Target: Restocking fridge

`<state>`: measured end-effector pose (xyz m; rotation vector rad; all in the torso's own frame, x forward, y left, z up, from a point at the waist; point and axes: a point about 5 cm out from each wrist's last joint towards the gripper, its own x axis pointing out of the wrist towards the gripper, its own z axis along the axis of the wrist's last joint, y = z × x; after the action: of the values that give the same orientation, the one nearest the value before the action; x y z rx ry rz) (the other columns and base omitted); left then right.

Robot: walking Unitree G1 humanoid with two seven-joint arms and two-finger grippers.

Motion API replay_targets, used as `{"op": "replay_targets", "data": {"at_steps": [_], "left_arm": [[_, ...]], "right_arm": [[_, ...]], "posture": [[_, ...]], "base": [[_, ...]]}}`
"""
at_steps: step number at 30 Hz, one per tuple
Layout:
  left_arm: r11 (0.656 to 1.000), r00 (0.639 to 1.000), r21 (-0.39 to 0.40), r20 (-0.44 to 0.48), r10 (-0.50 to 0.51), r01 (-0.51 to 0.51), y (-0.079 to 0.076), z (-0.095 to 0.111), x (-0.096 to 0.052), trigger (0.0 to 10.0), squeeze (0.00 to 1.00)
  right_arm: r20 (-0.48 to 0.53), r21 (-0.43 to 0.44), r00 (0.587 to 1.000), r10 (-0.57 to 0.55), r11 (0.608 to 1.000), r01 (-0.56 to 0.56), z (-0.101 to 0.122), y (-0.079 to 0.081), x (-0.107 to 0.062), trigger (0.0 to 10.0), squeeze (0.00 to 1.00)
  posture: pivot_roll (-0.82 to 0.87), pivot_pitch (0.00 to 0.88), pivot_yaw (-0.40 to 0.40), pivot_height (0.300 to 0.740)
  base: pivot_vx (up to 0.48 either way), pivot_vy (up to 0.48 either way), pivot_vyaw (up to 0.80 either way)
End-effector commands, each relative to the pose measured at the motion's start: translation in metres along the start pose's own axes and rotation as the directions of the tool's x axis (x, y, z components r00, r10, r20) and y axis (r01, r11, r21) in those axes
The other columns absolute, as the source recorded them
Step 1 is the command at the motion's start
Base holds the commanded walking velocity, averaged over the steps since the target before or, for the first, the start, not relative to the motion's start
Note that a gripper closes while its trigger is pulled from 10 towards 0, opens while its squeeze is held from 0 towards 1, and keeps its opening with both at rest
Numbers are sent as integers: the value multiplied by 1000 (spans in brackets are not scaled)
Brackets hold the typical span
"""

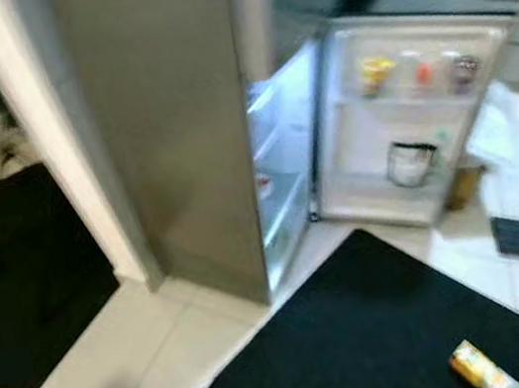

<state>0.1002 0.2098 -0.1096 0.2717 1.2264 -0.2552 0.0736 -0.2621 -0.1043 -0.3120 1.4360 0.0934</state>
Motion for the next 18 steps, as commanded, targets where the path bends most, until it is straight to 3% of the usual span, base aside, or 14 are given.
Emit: {"op": "replay_targets", "data": {"at_steps": [1, 18], "left_arm": [[999, 999, 1, -9, -46, 46, -15, -3, 2, 10000, 0], [999, 999, 8, -7, -52, 52, -13, -2, 2, 10000, 0]], "right_arm": [[20, -10, 1000, -7, 1000, 7, 7, -2, 0, 10000, 0], [16, 4, 1000, -17, 1000, 17, 6, -3, 0, 10000, 0]], "posture": [[13, 0, -42, 740], [24, 0, -28, 740]], "base": [[0, 0, -800], [0, 0, -800]]}}
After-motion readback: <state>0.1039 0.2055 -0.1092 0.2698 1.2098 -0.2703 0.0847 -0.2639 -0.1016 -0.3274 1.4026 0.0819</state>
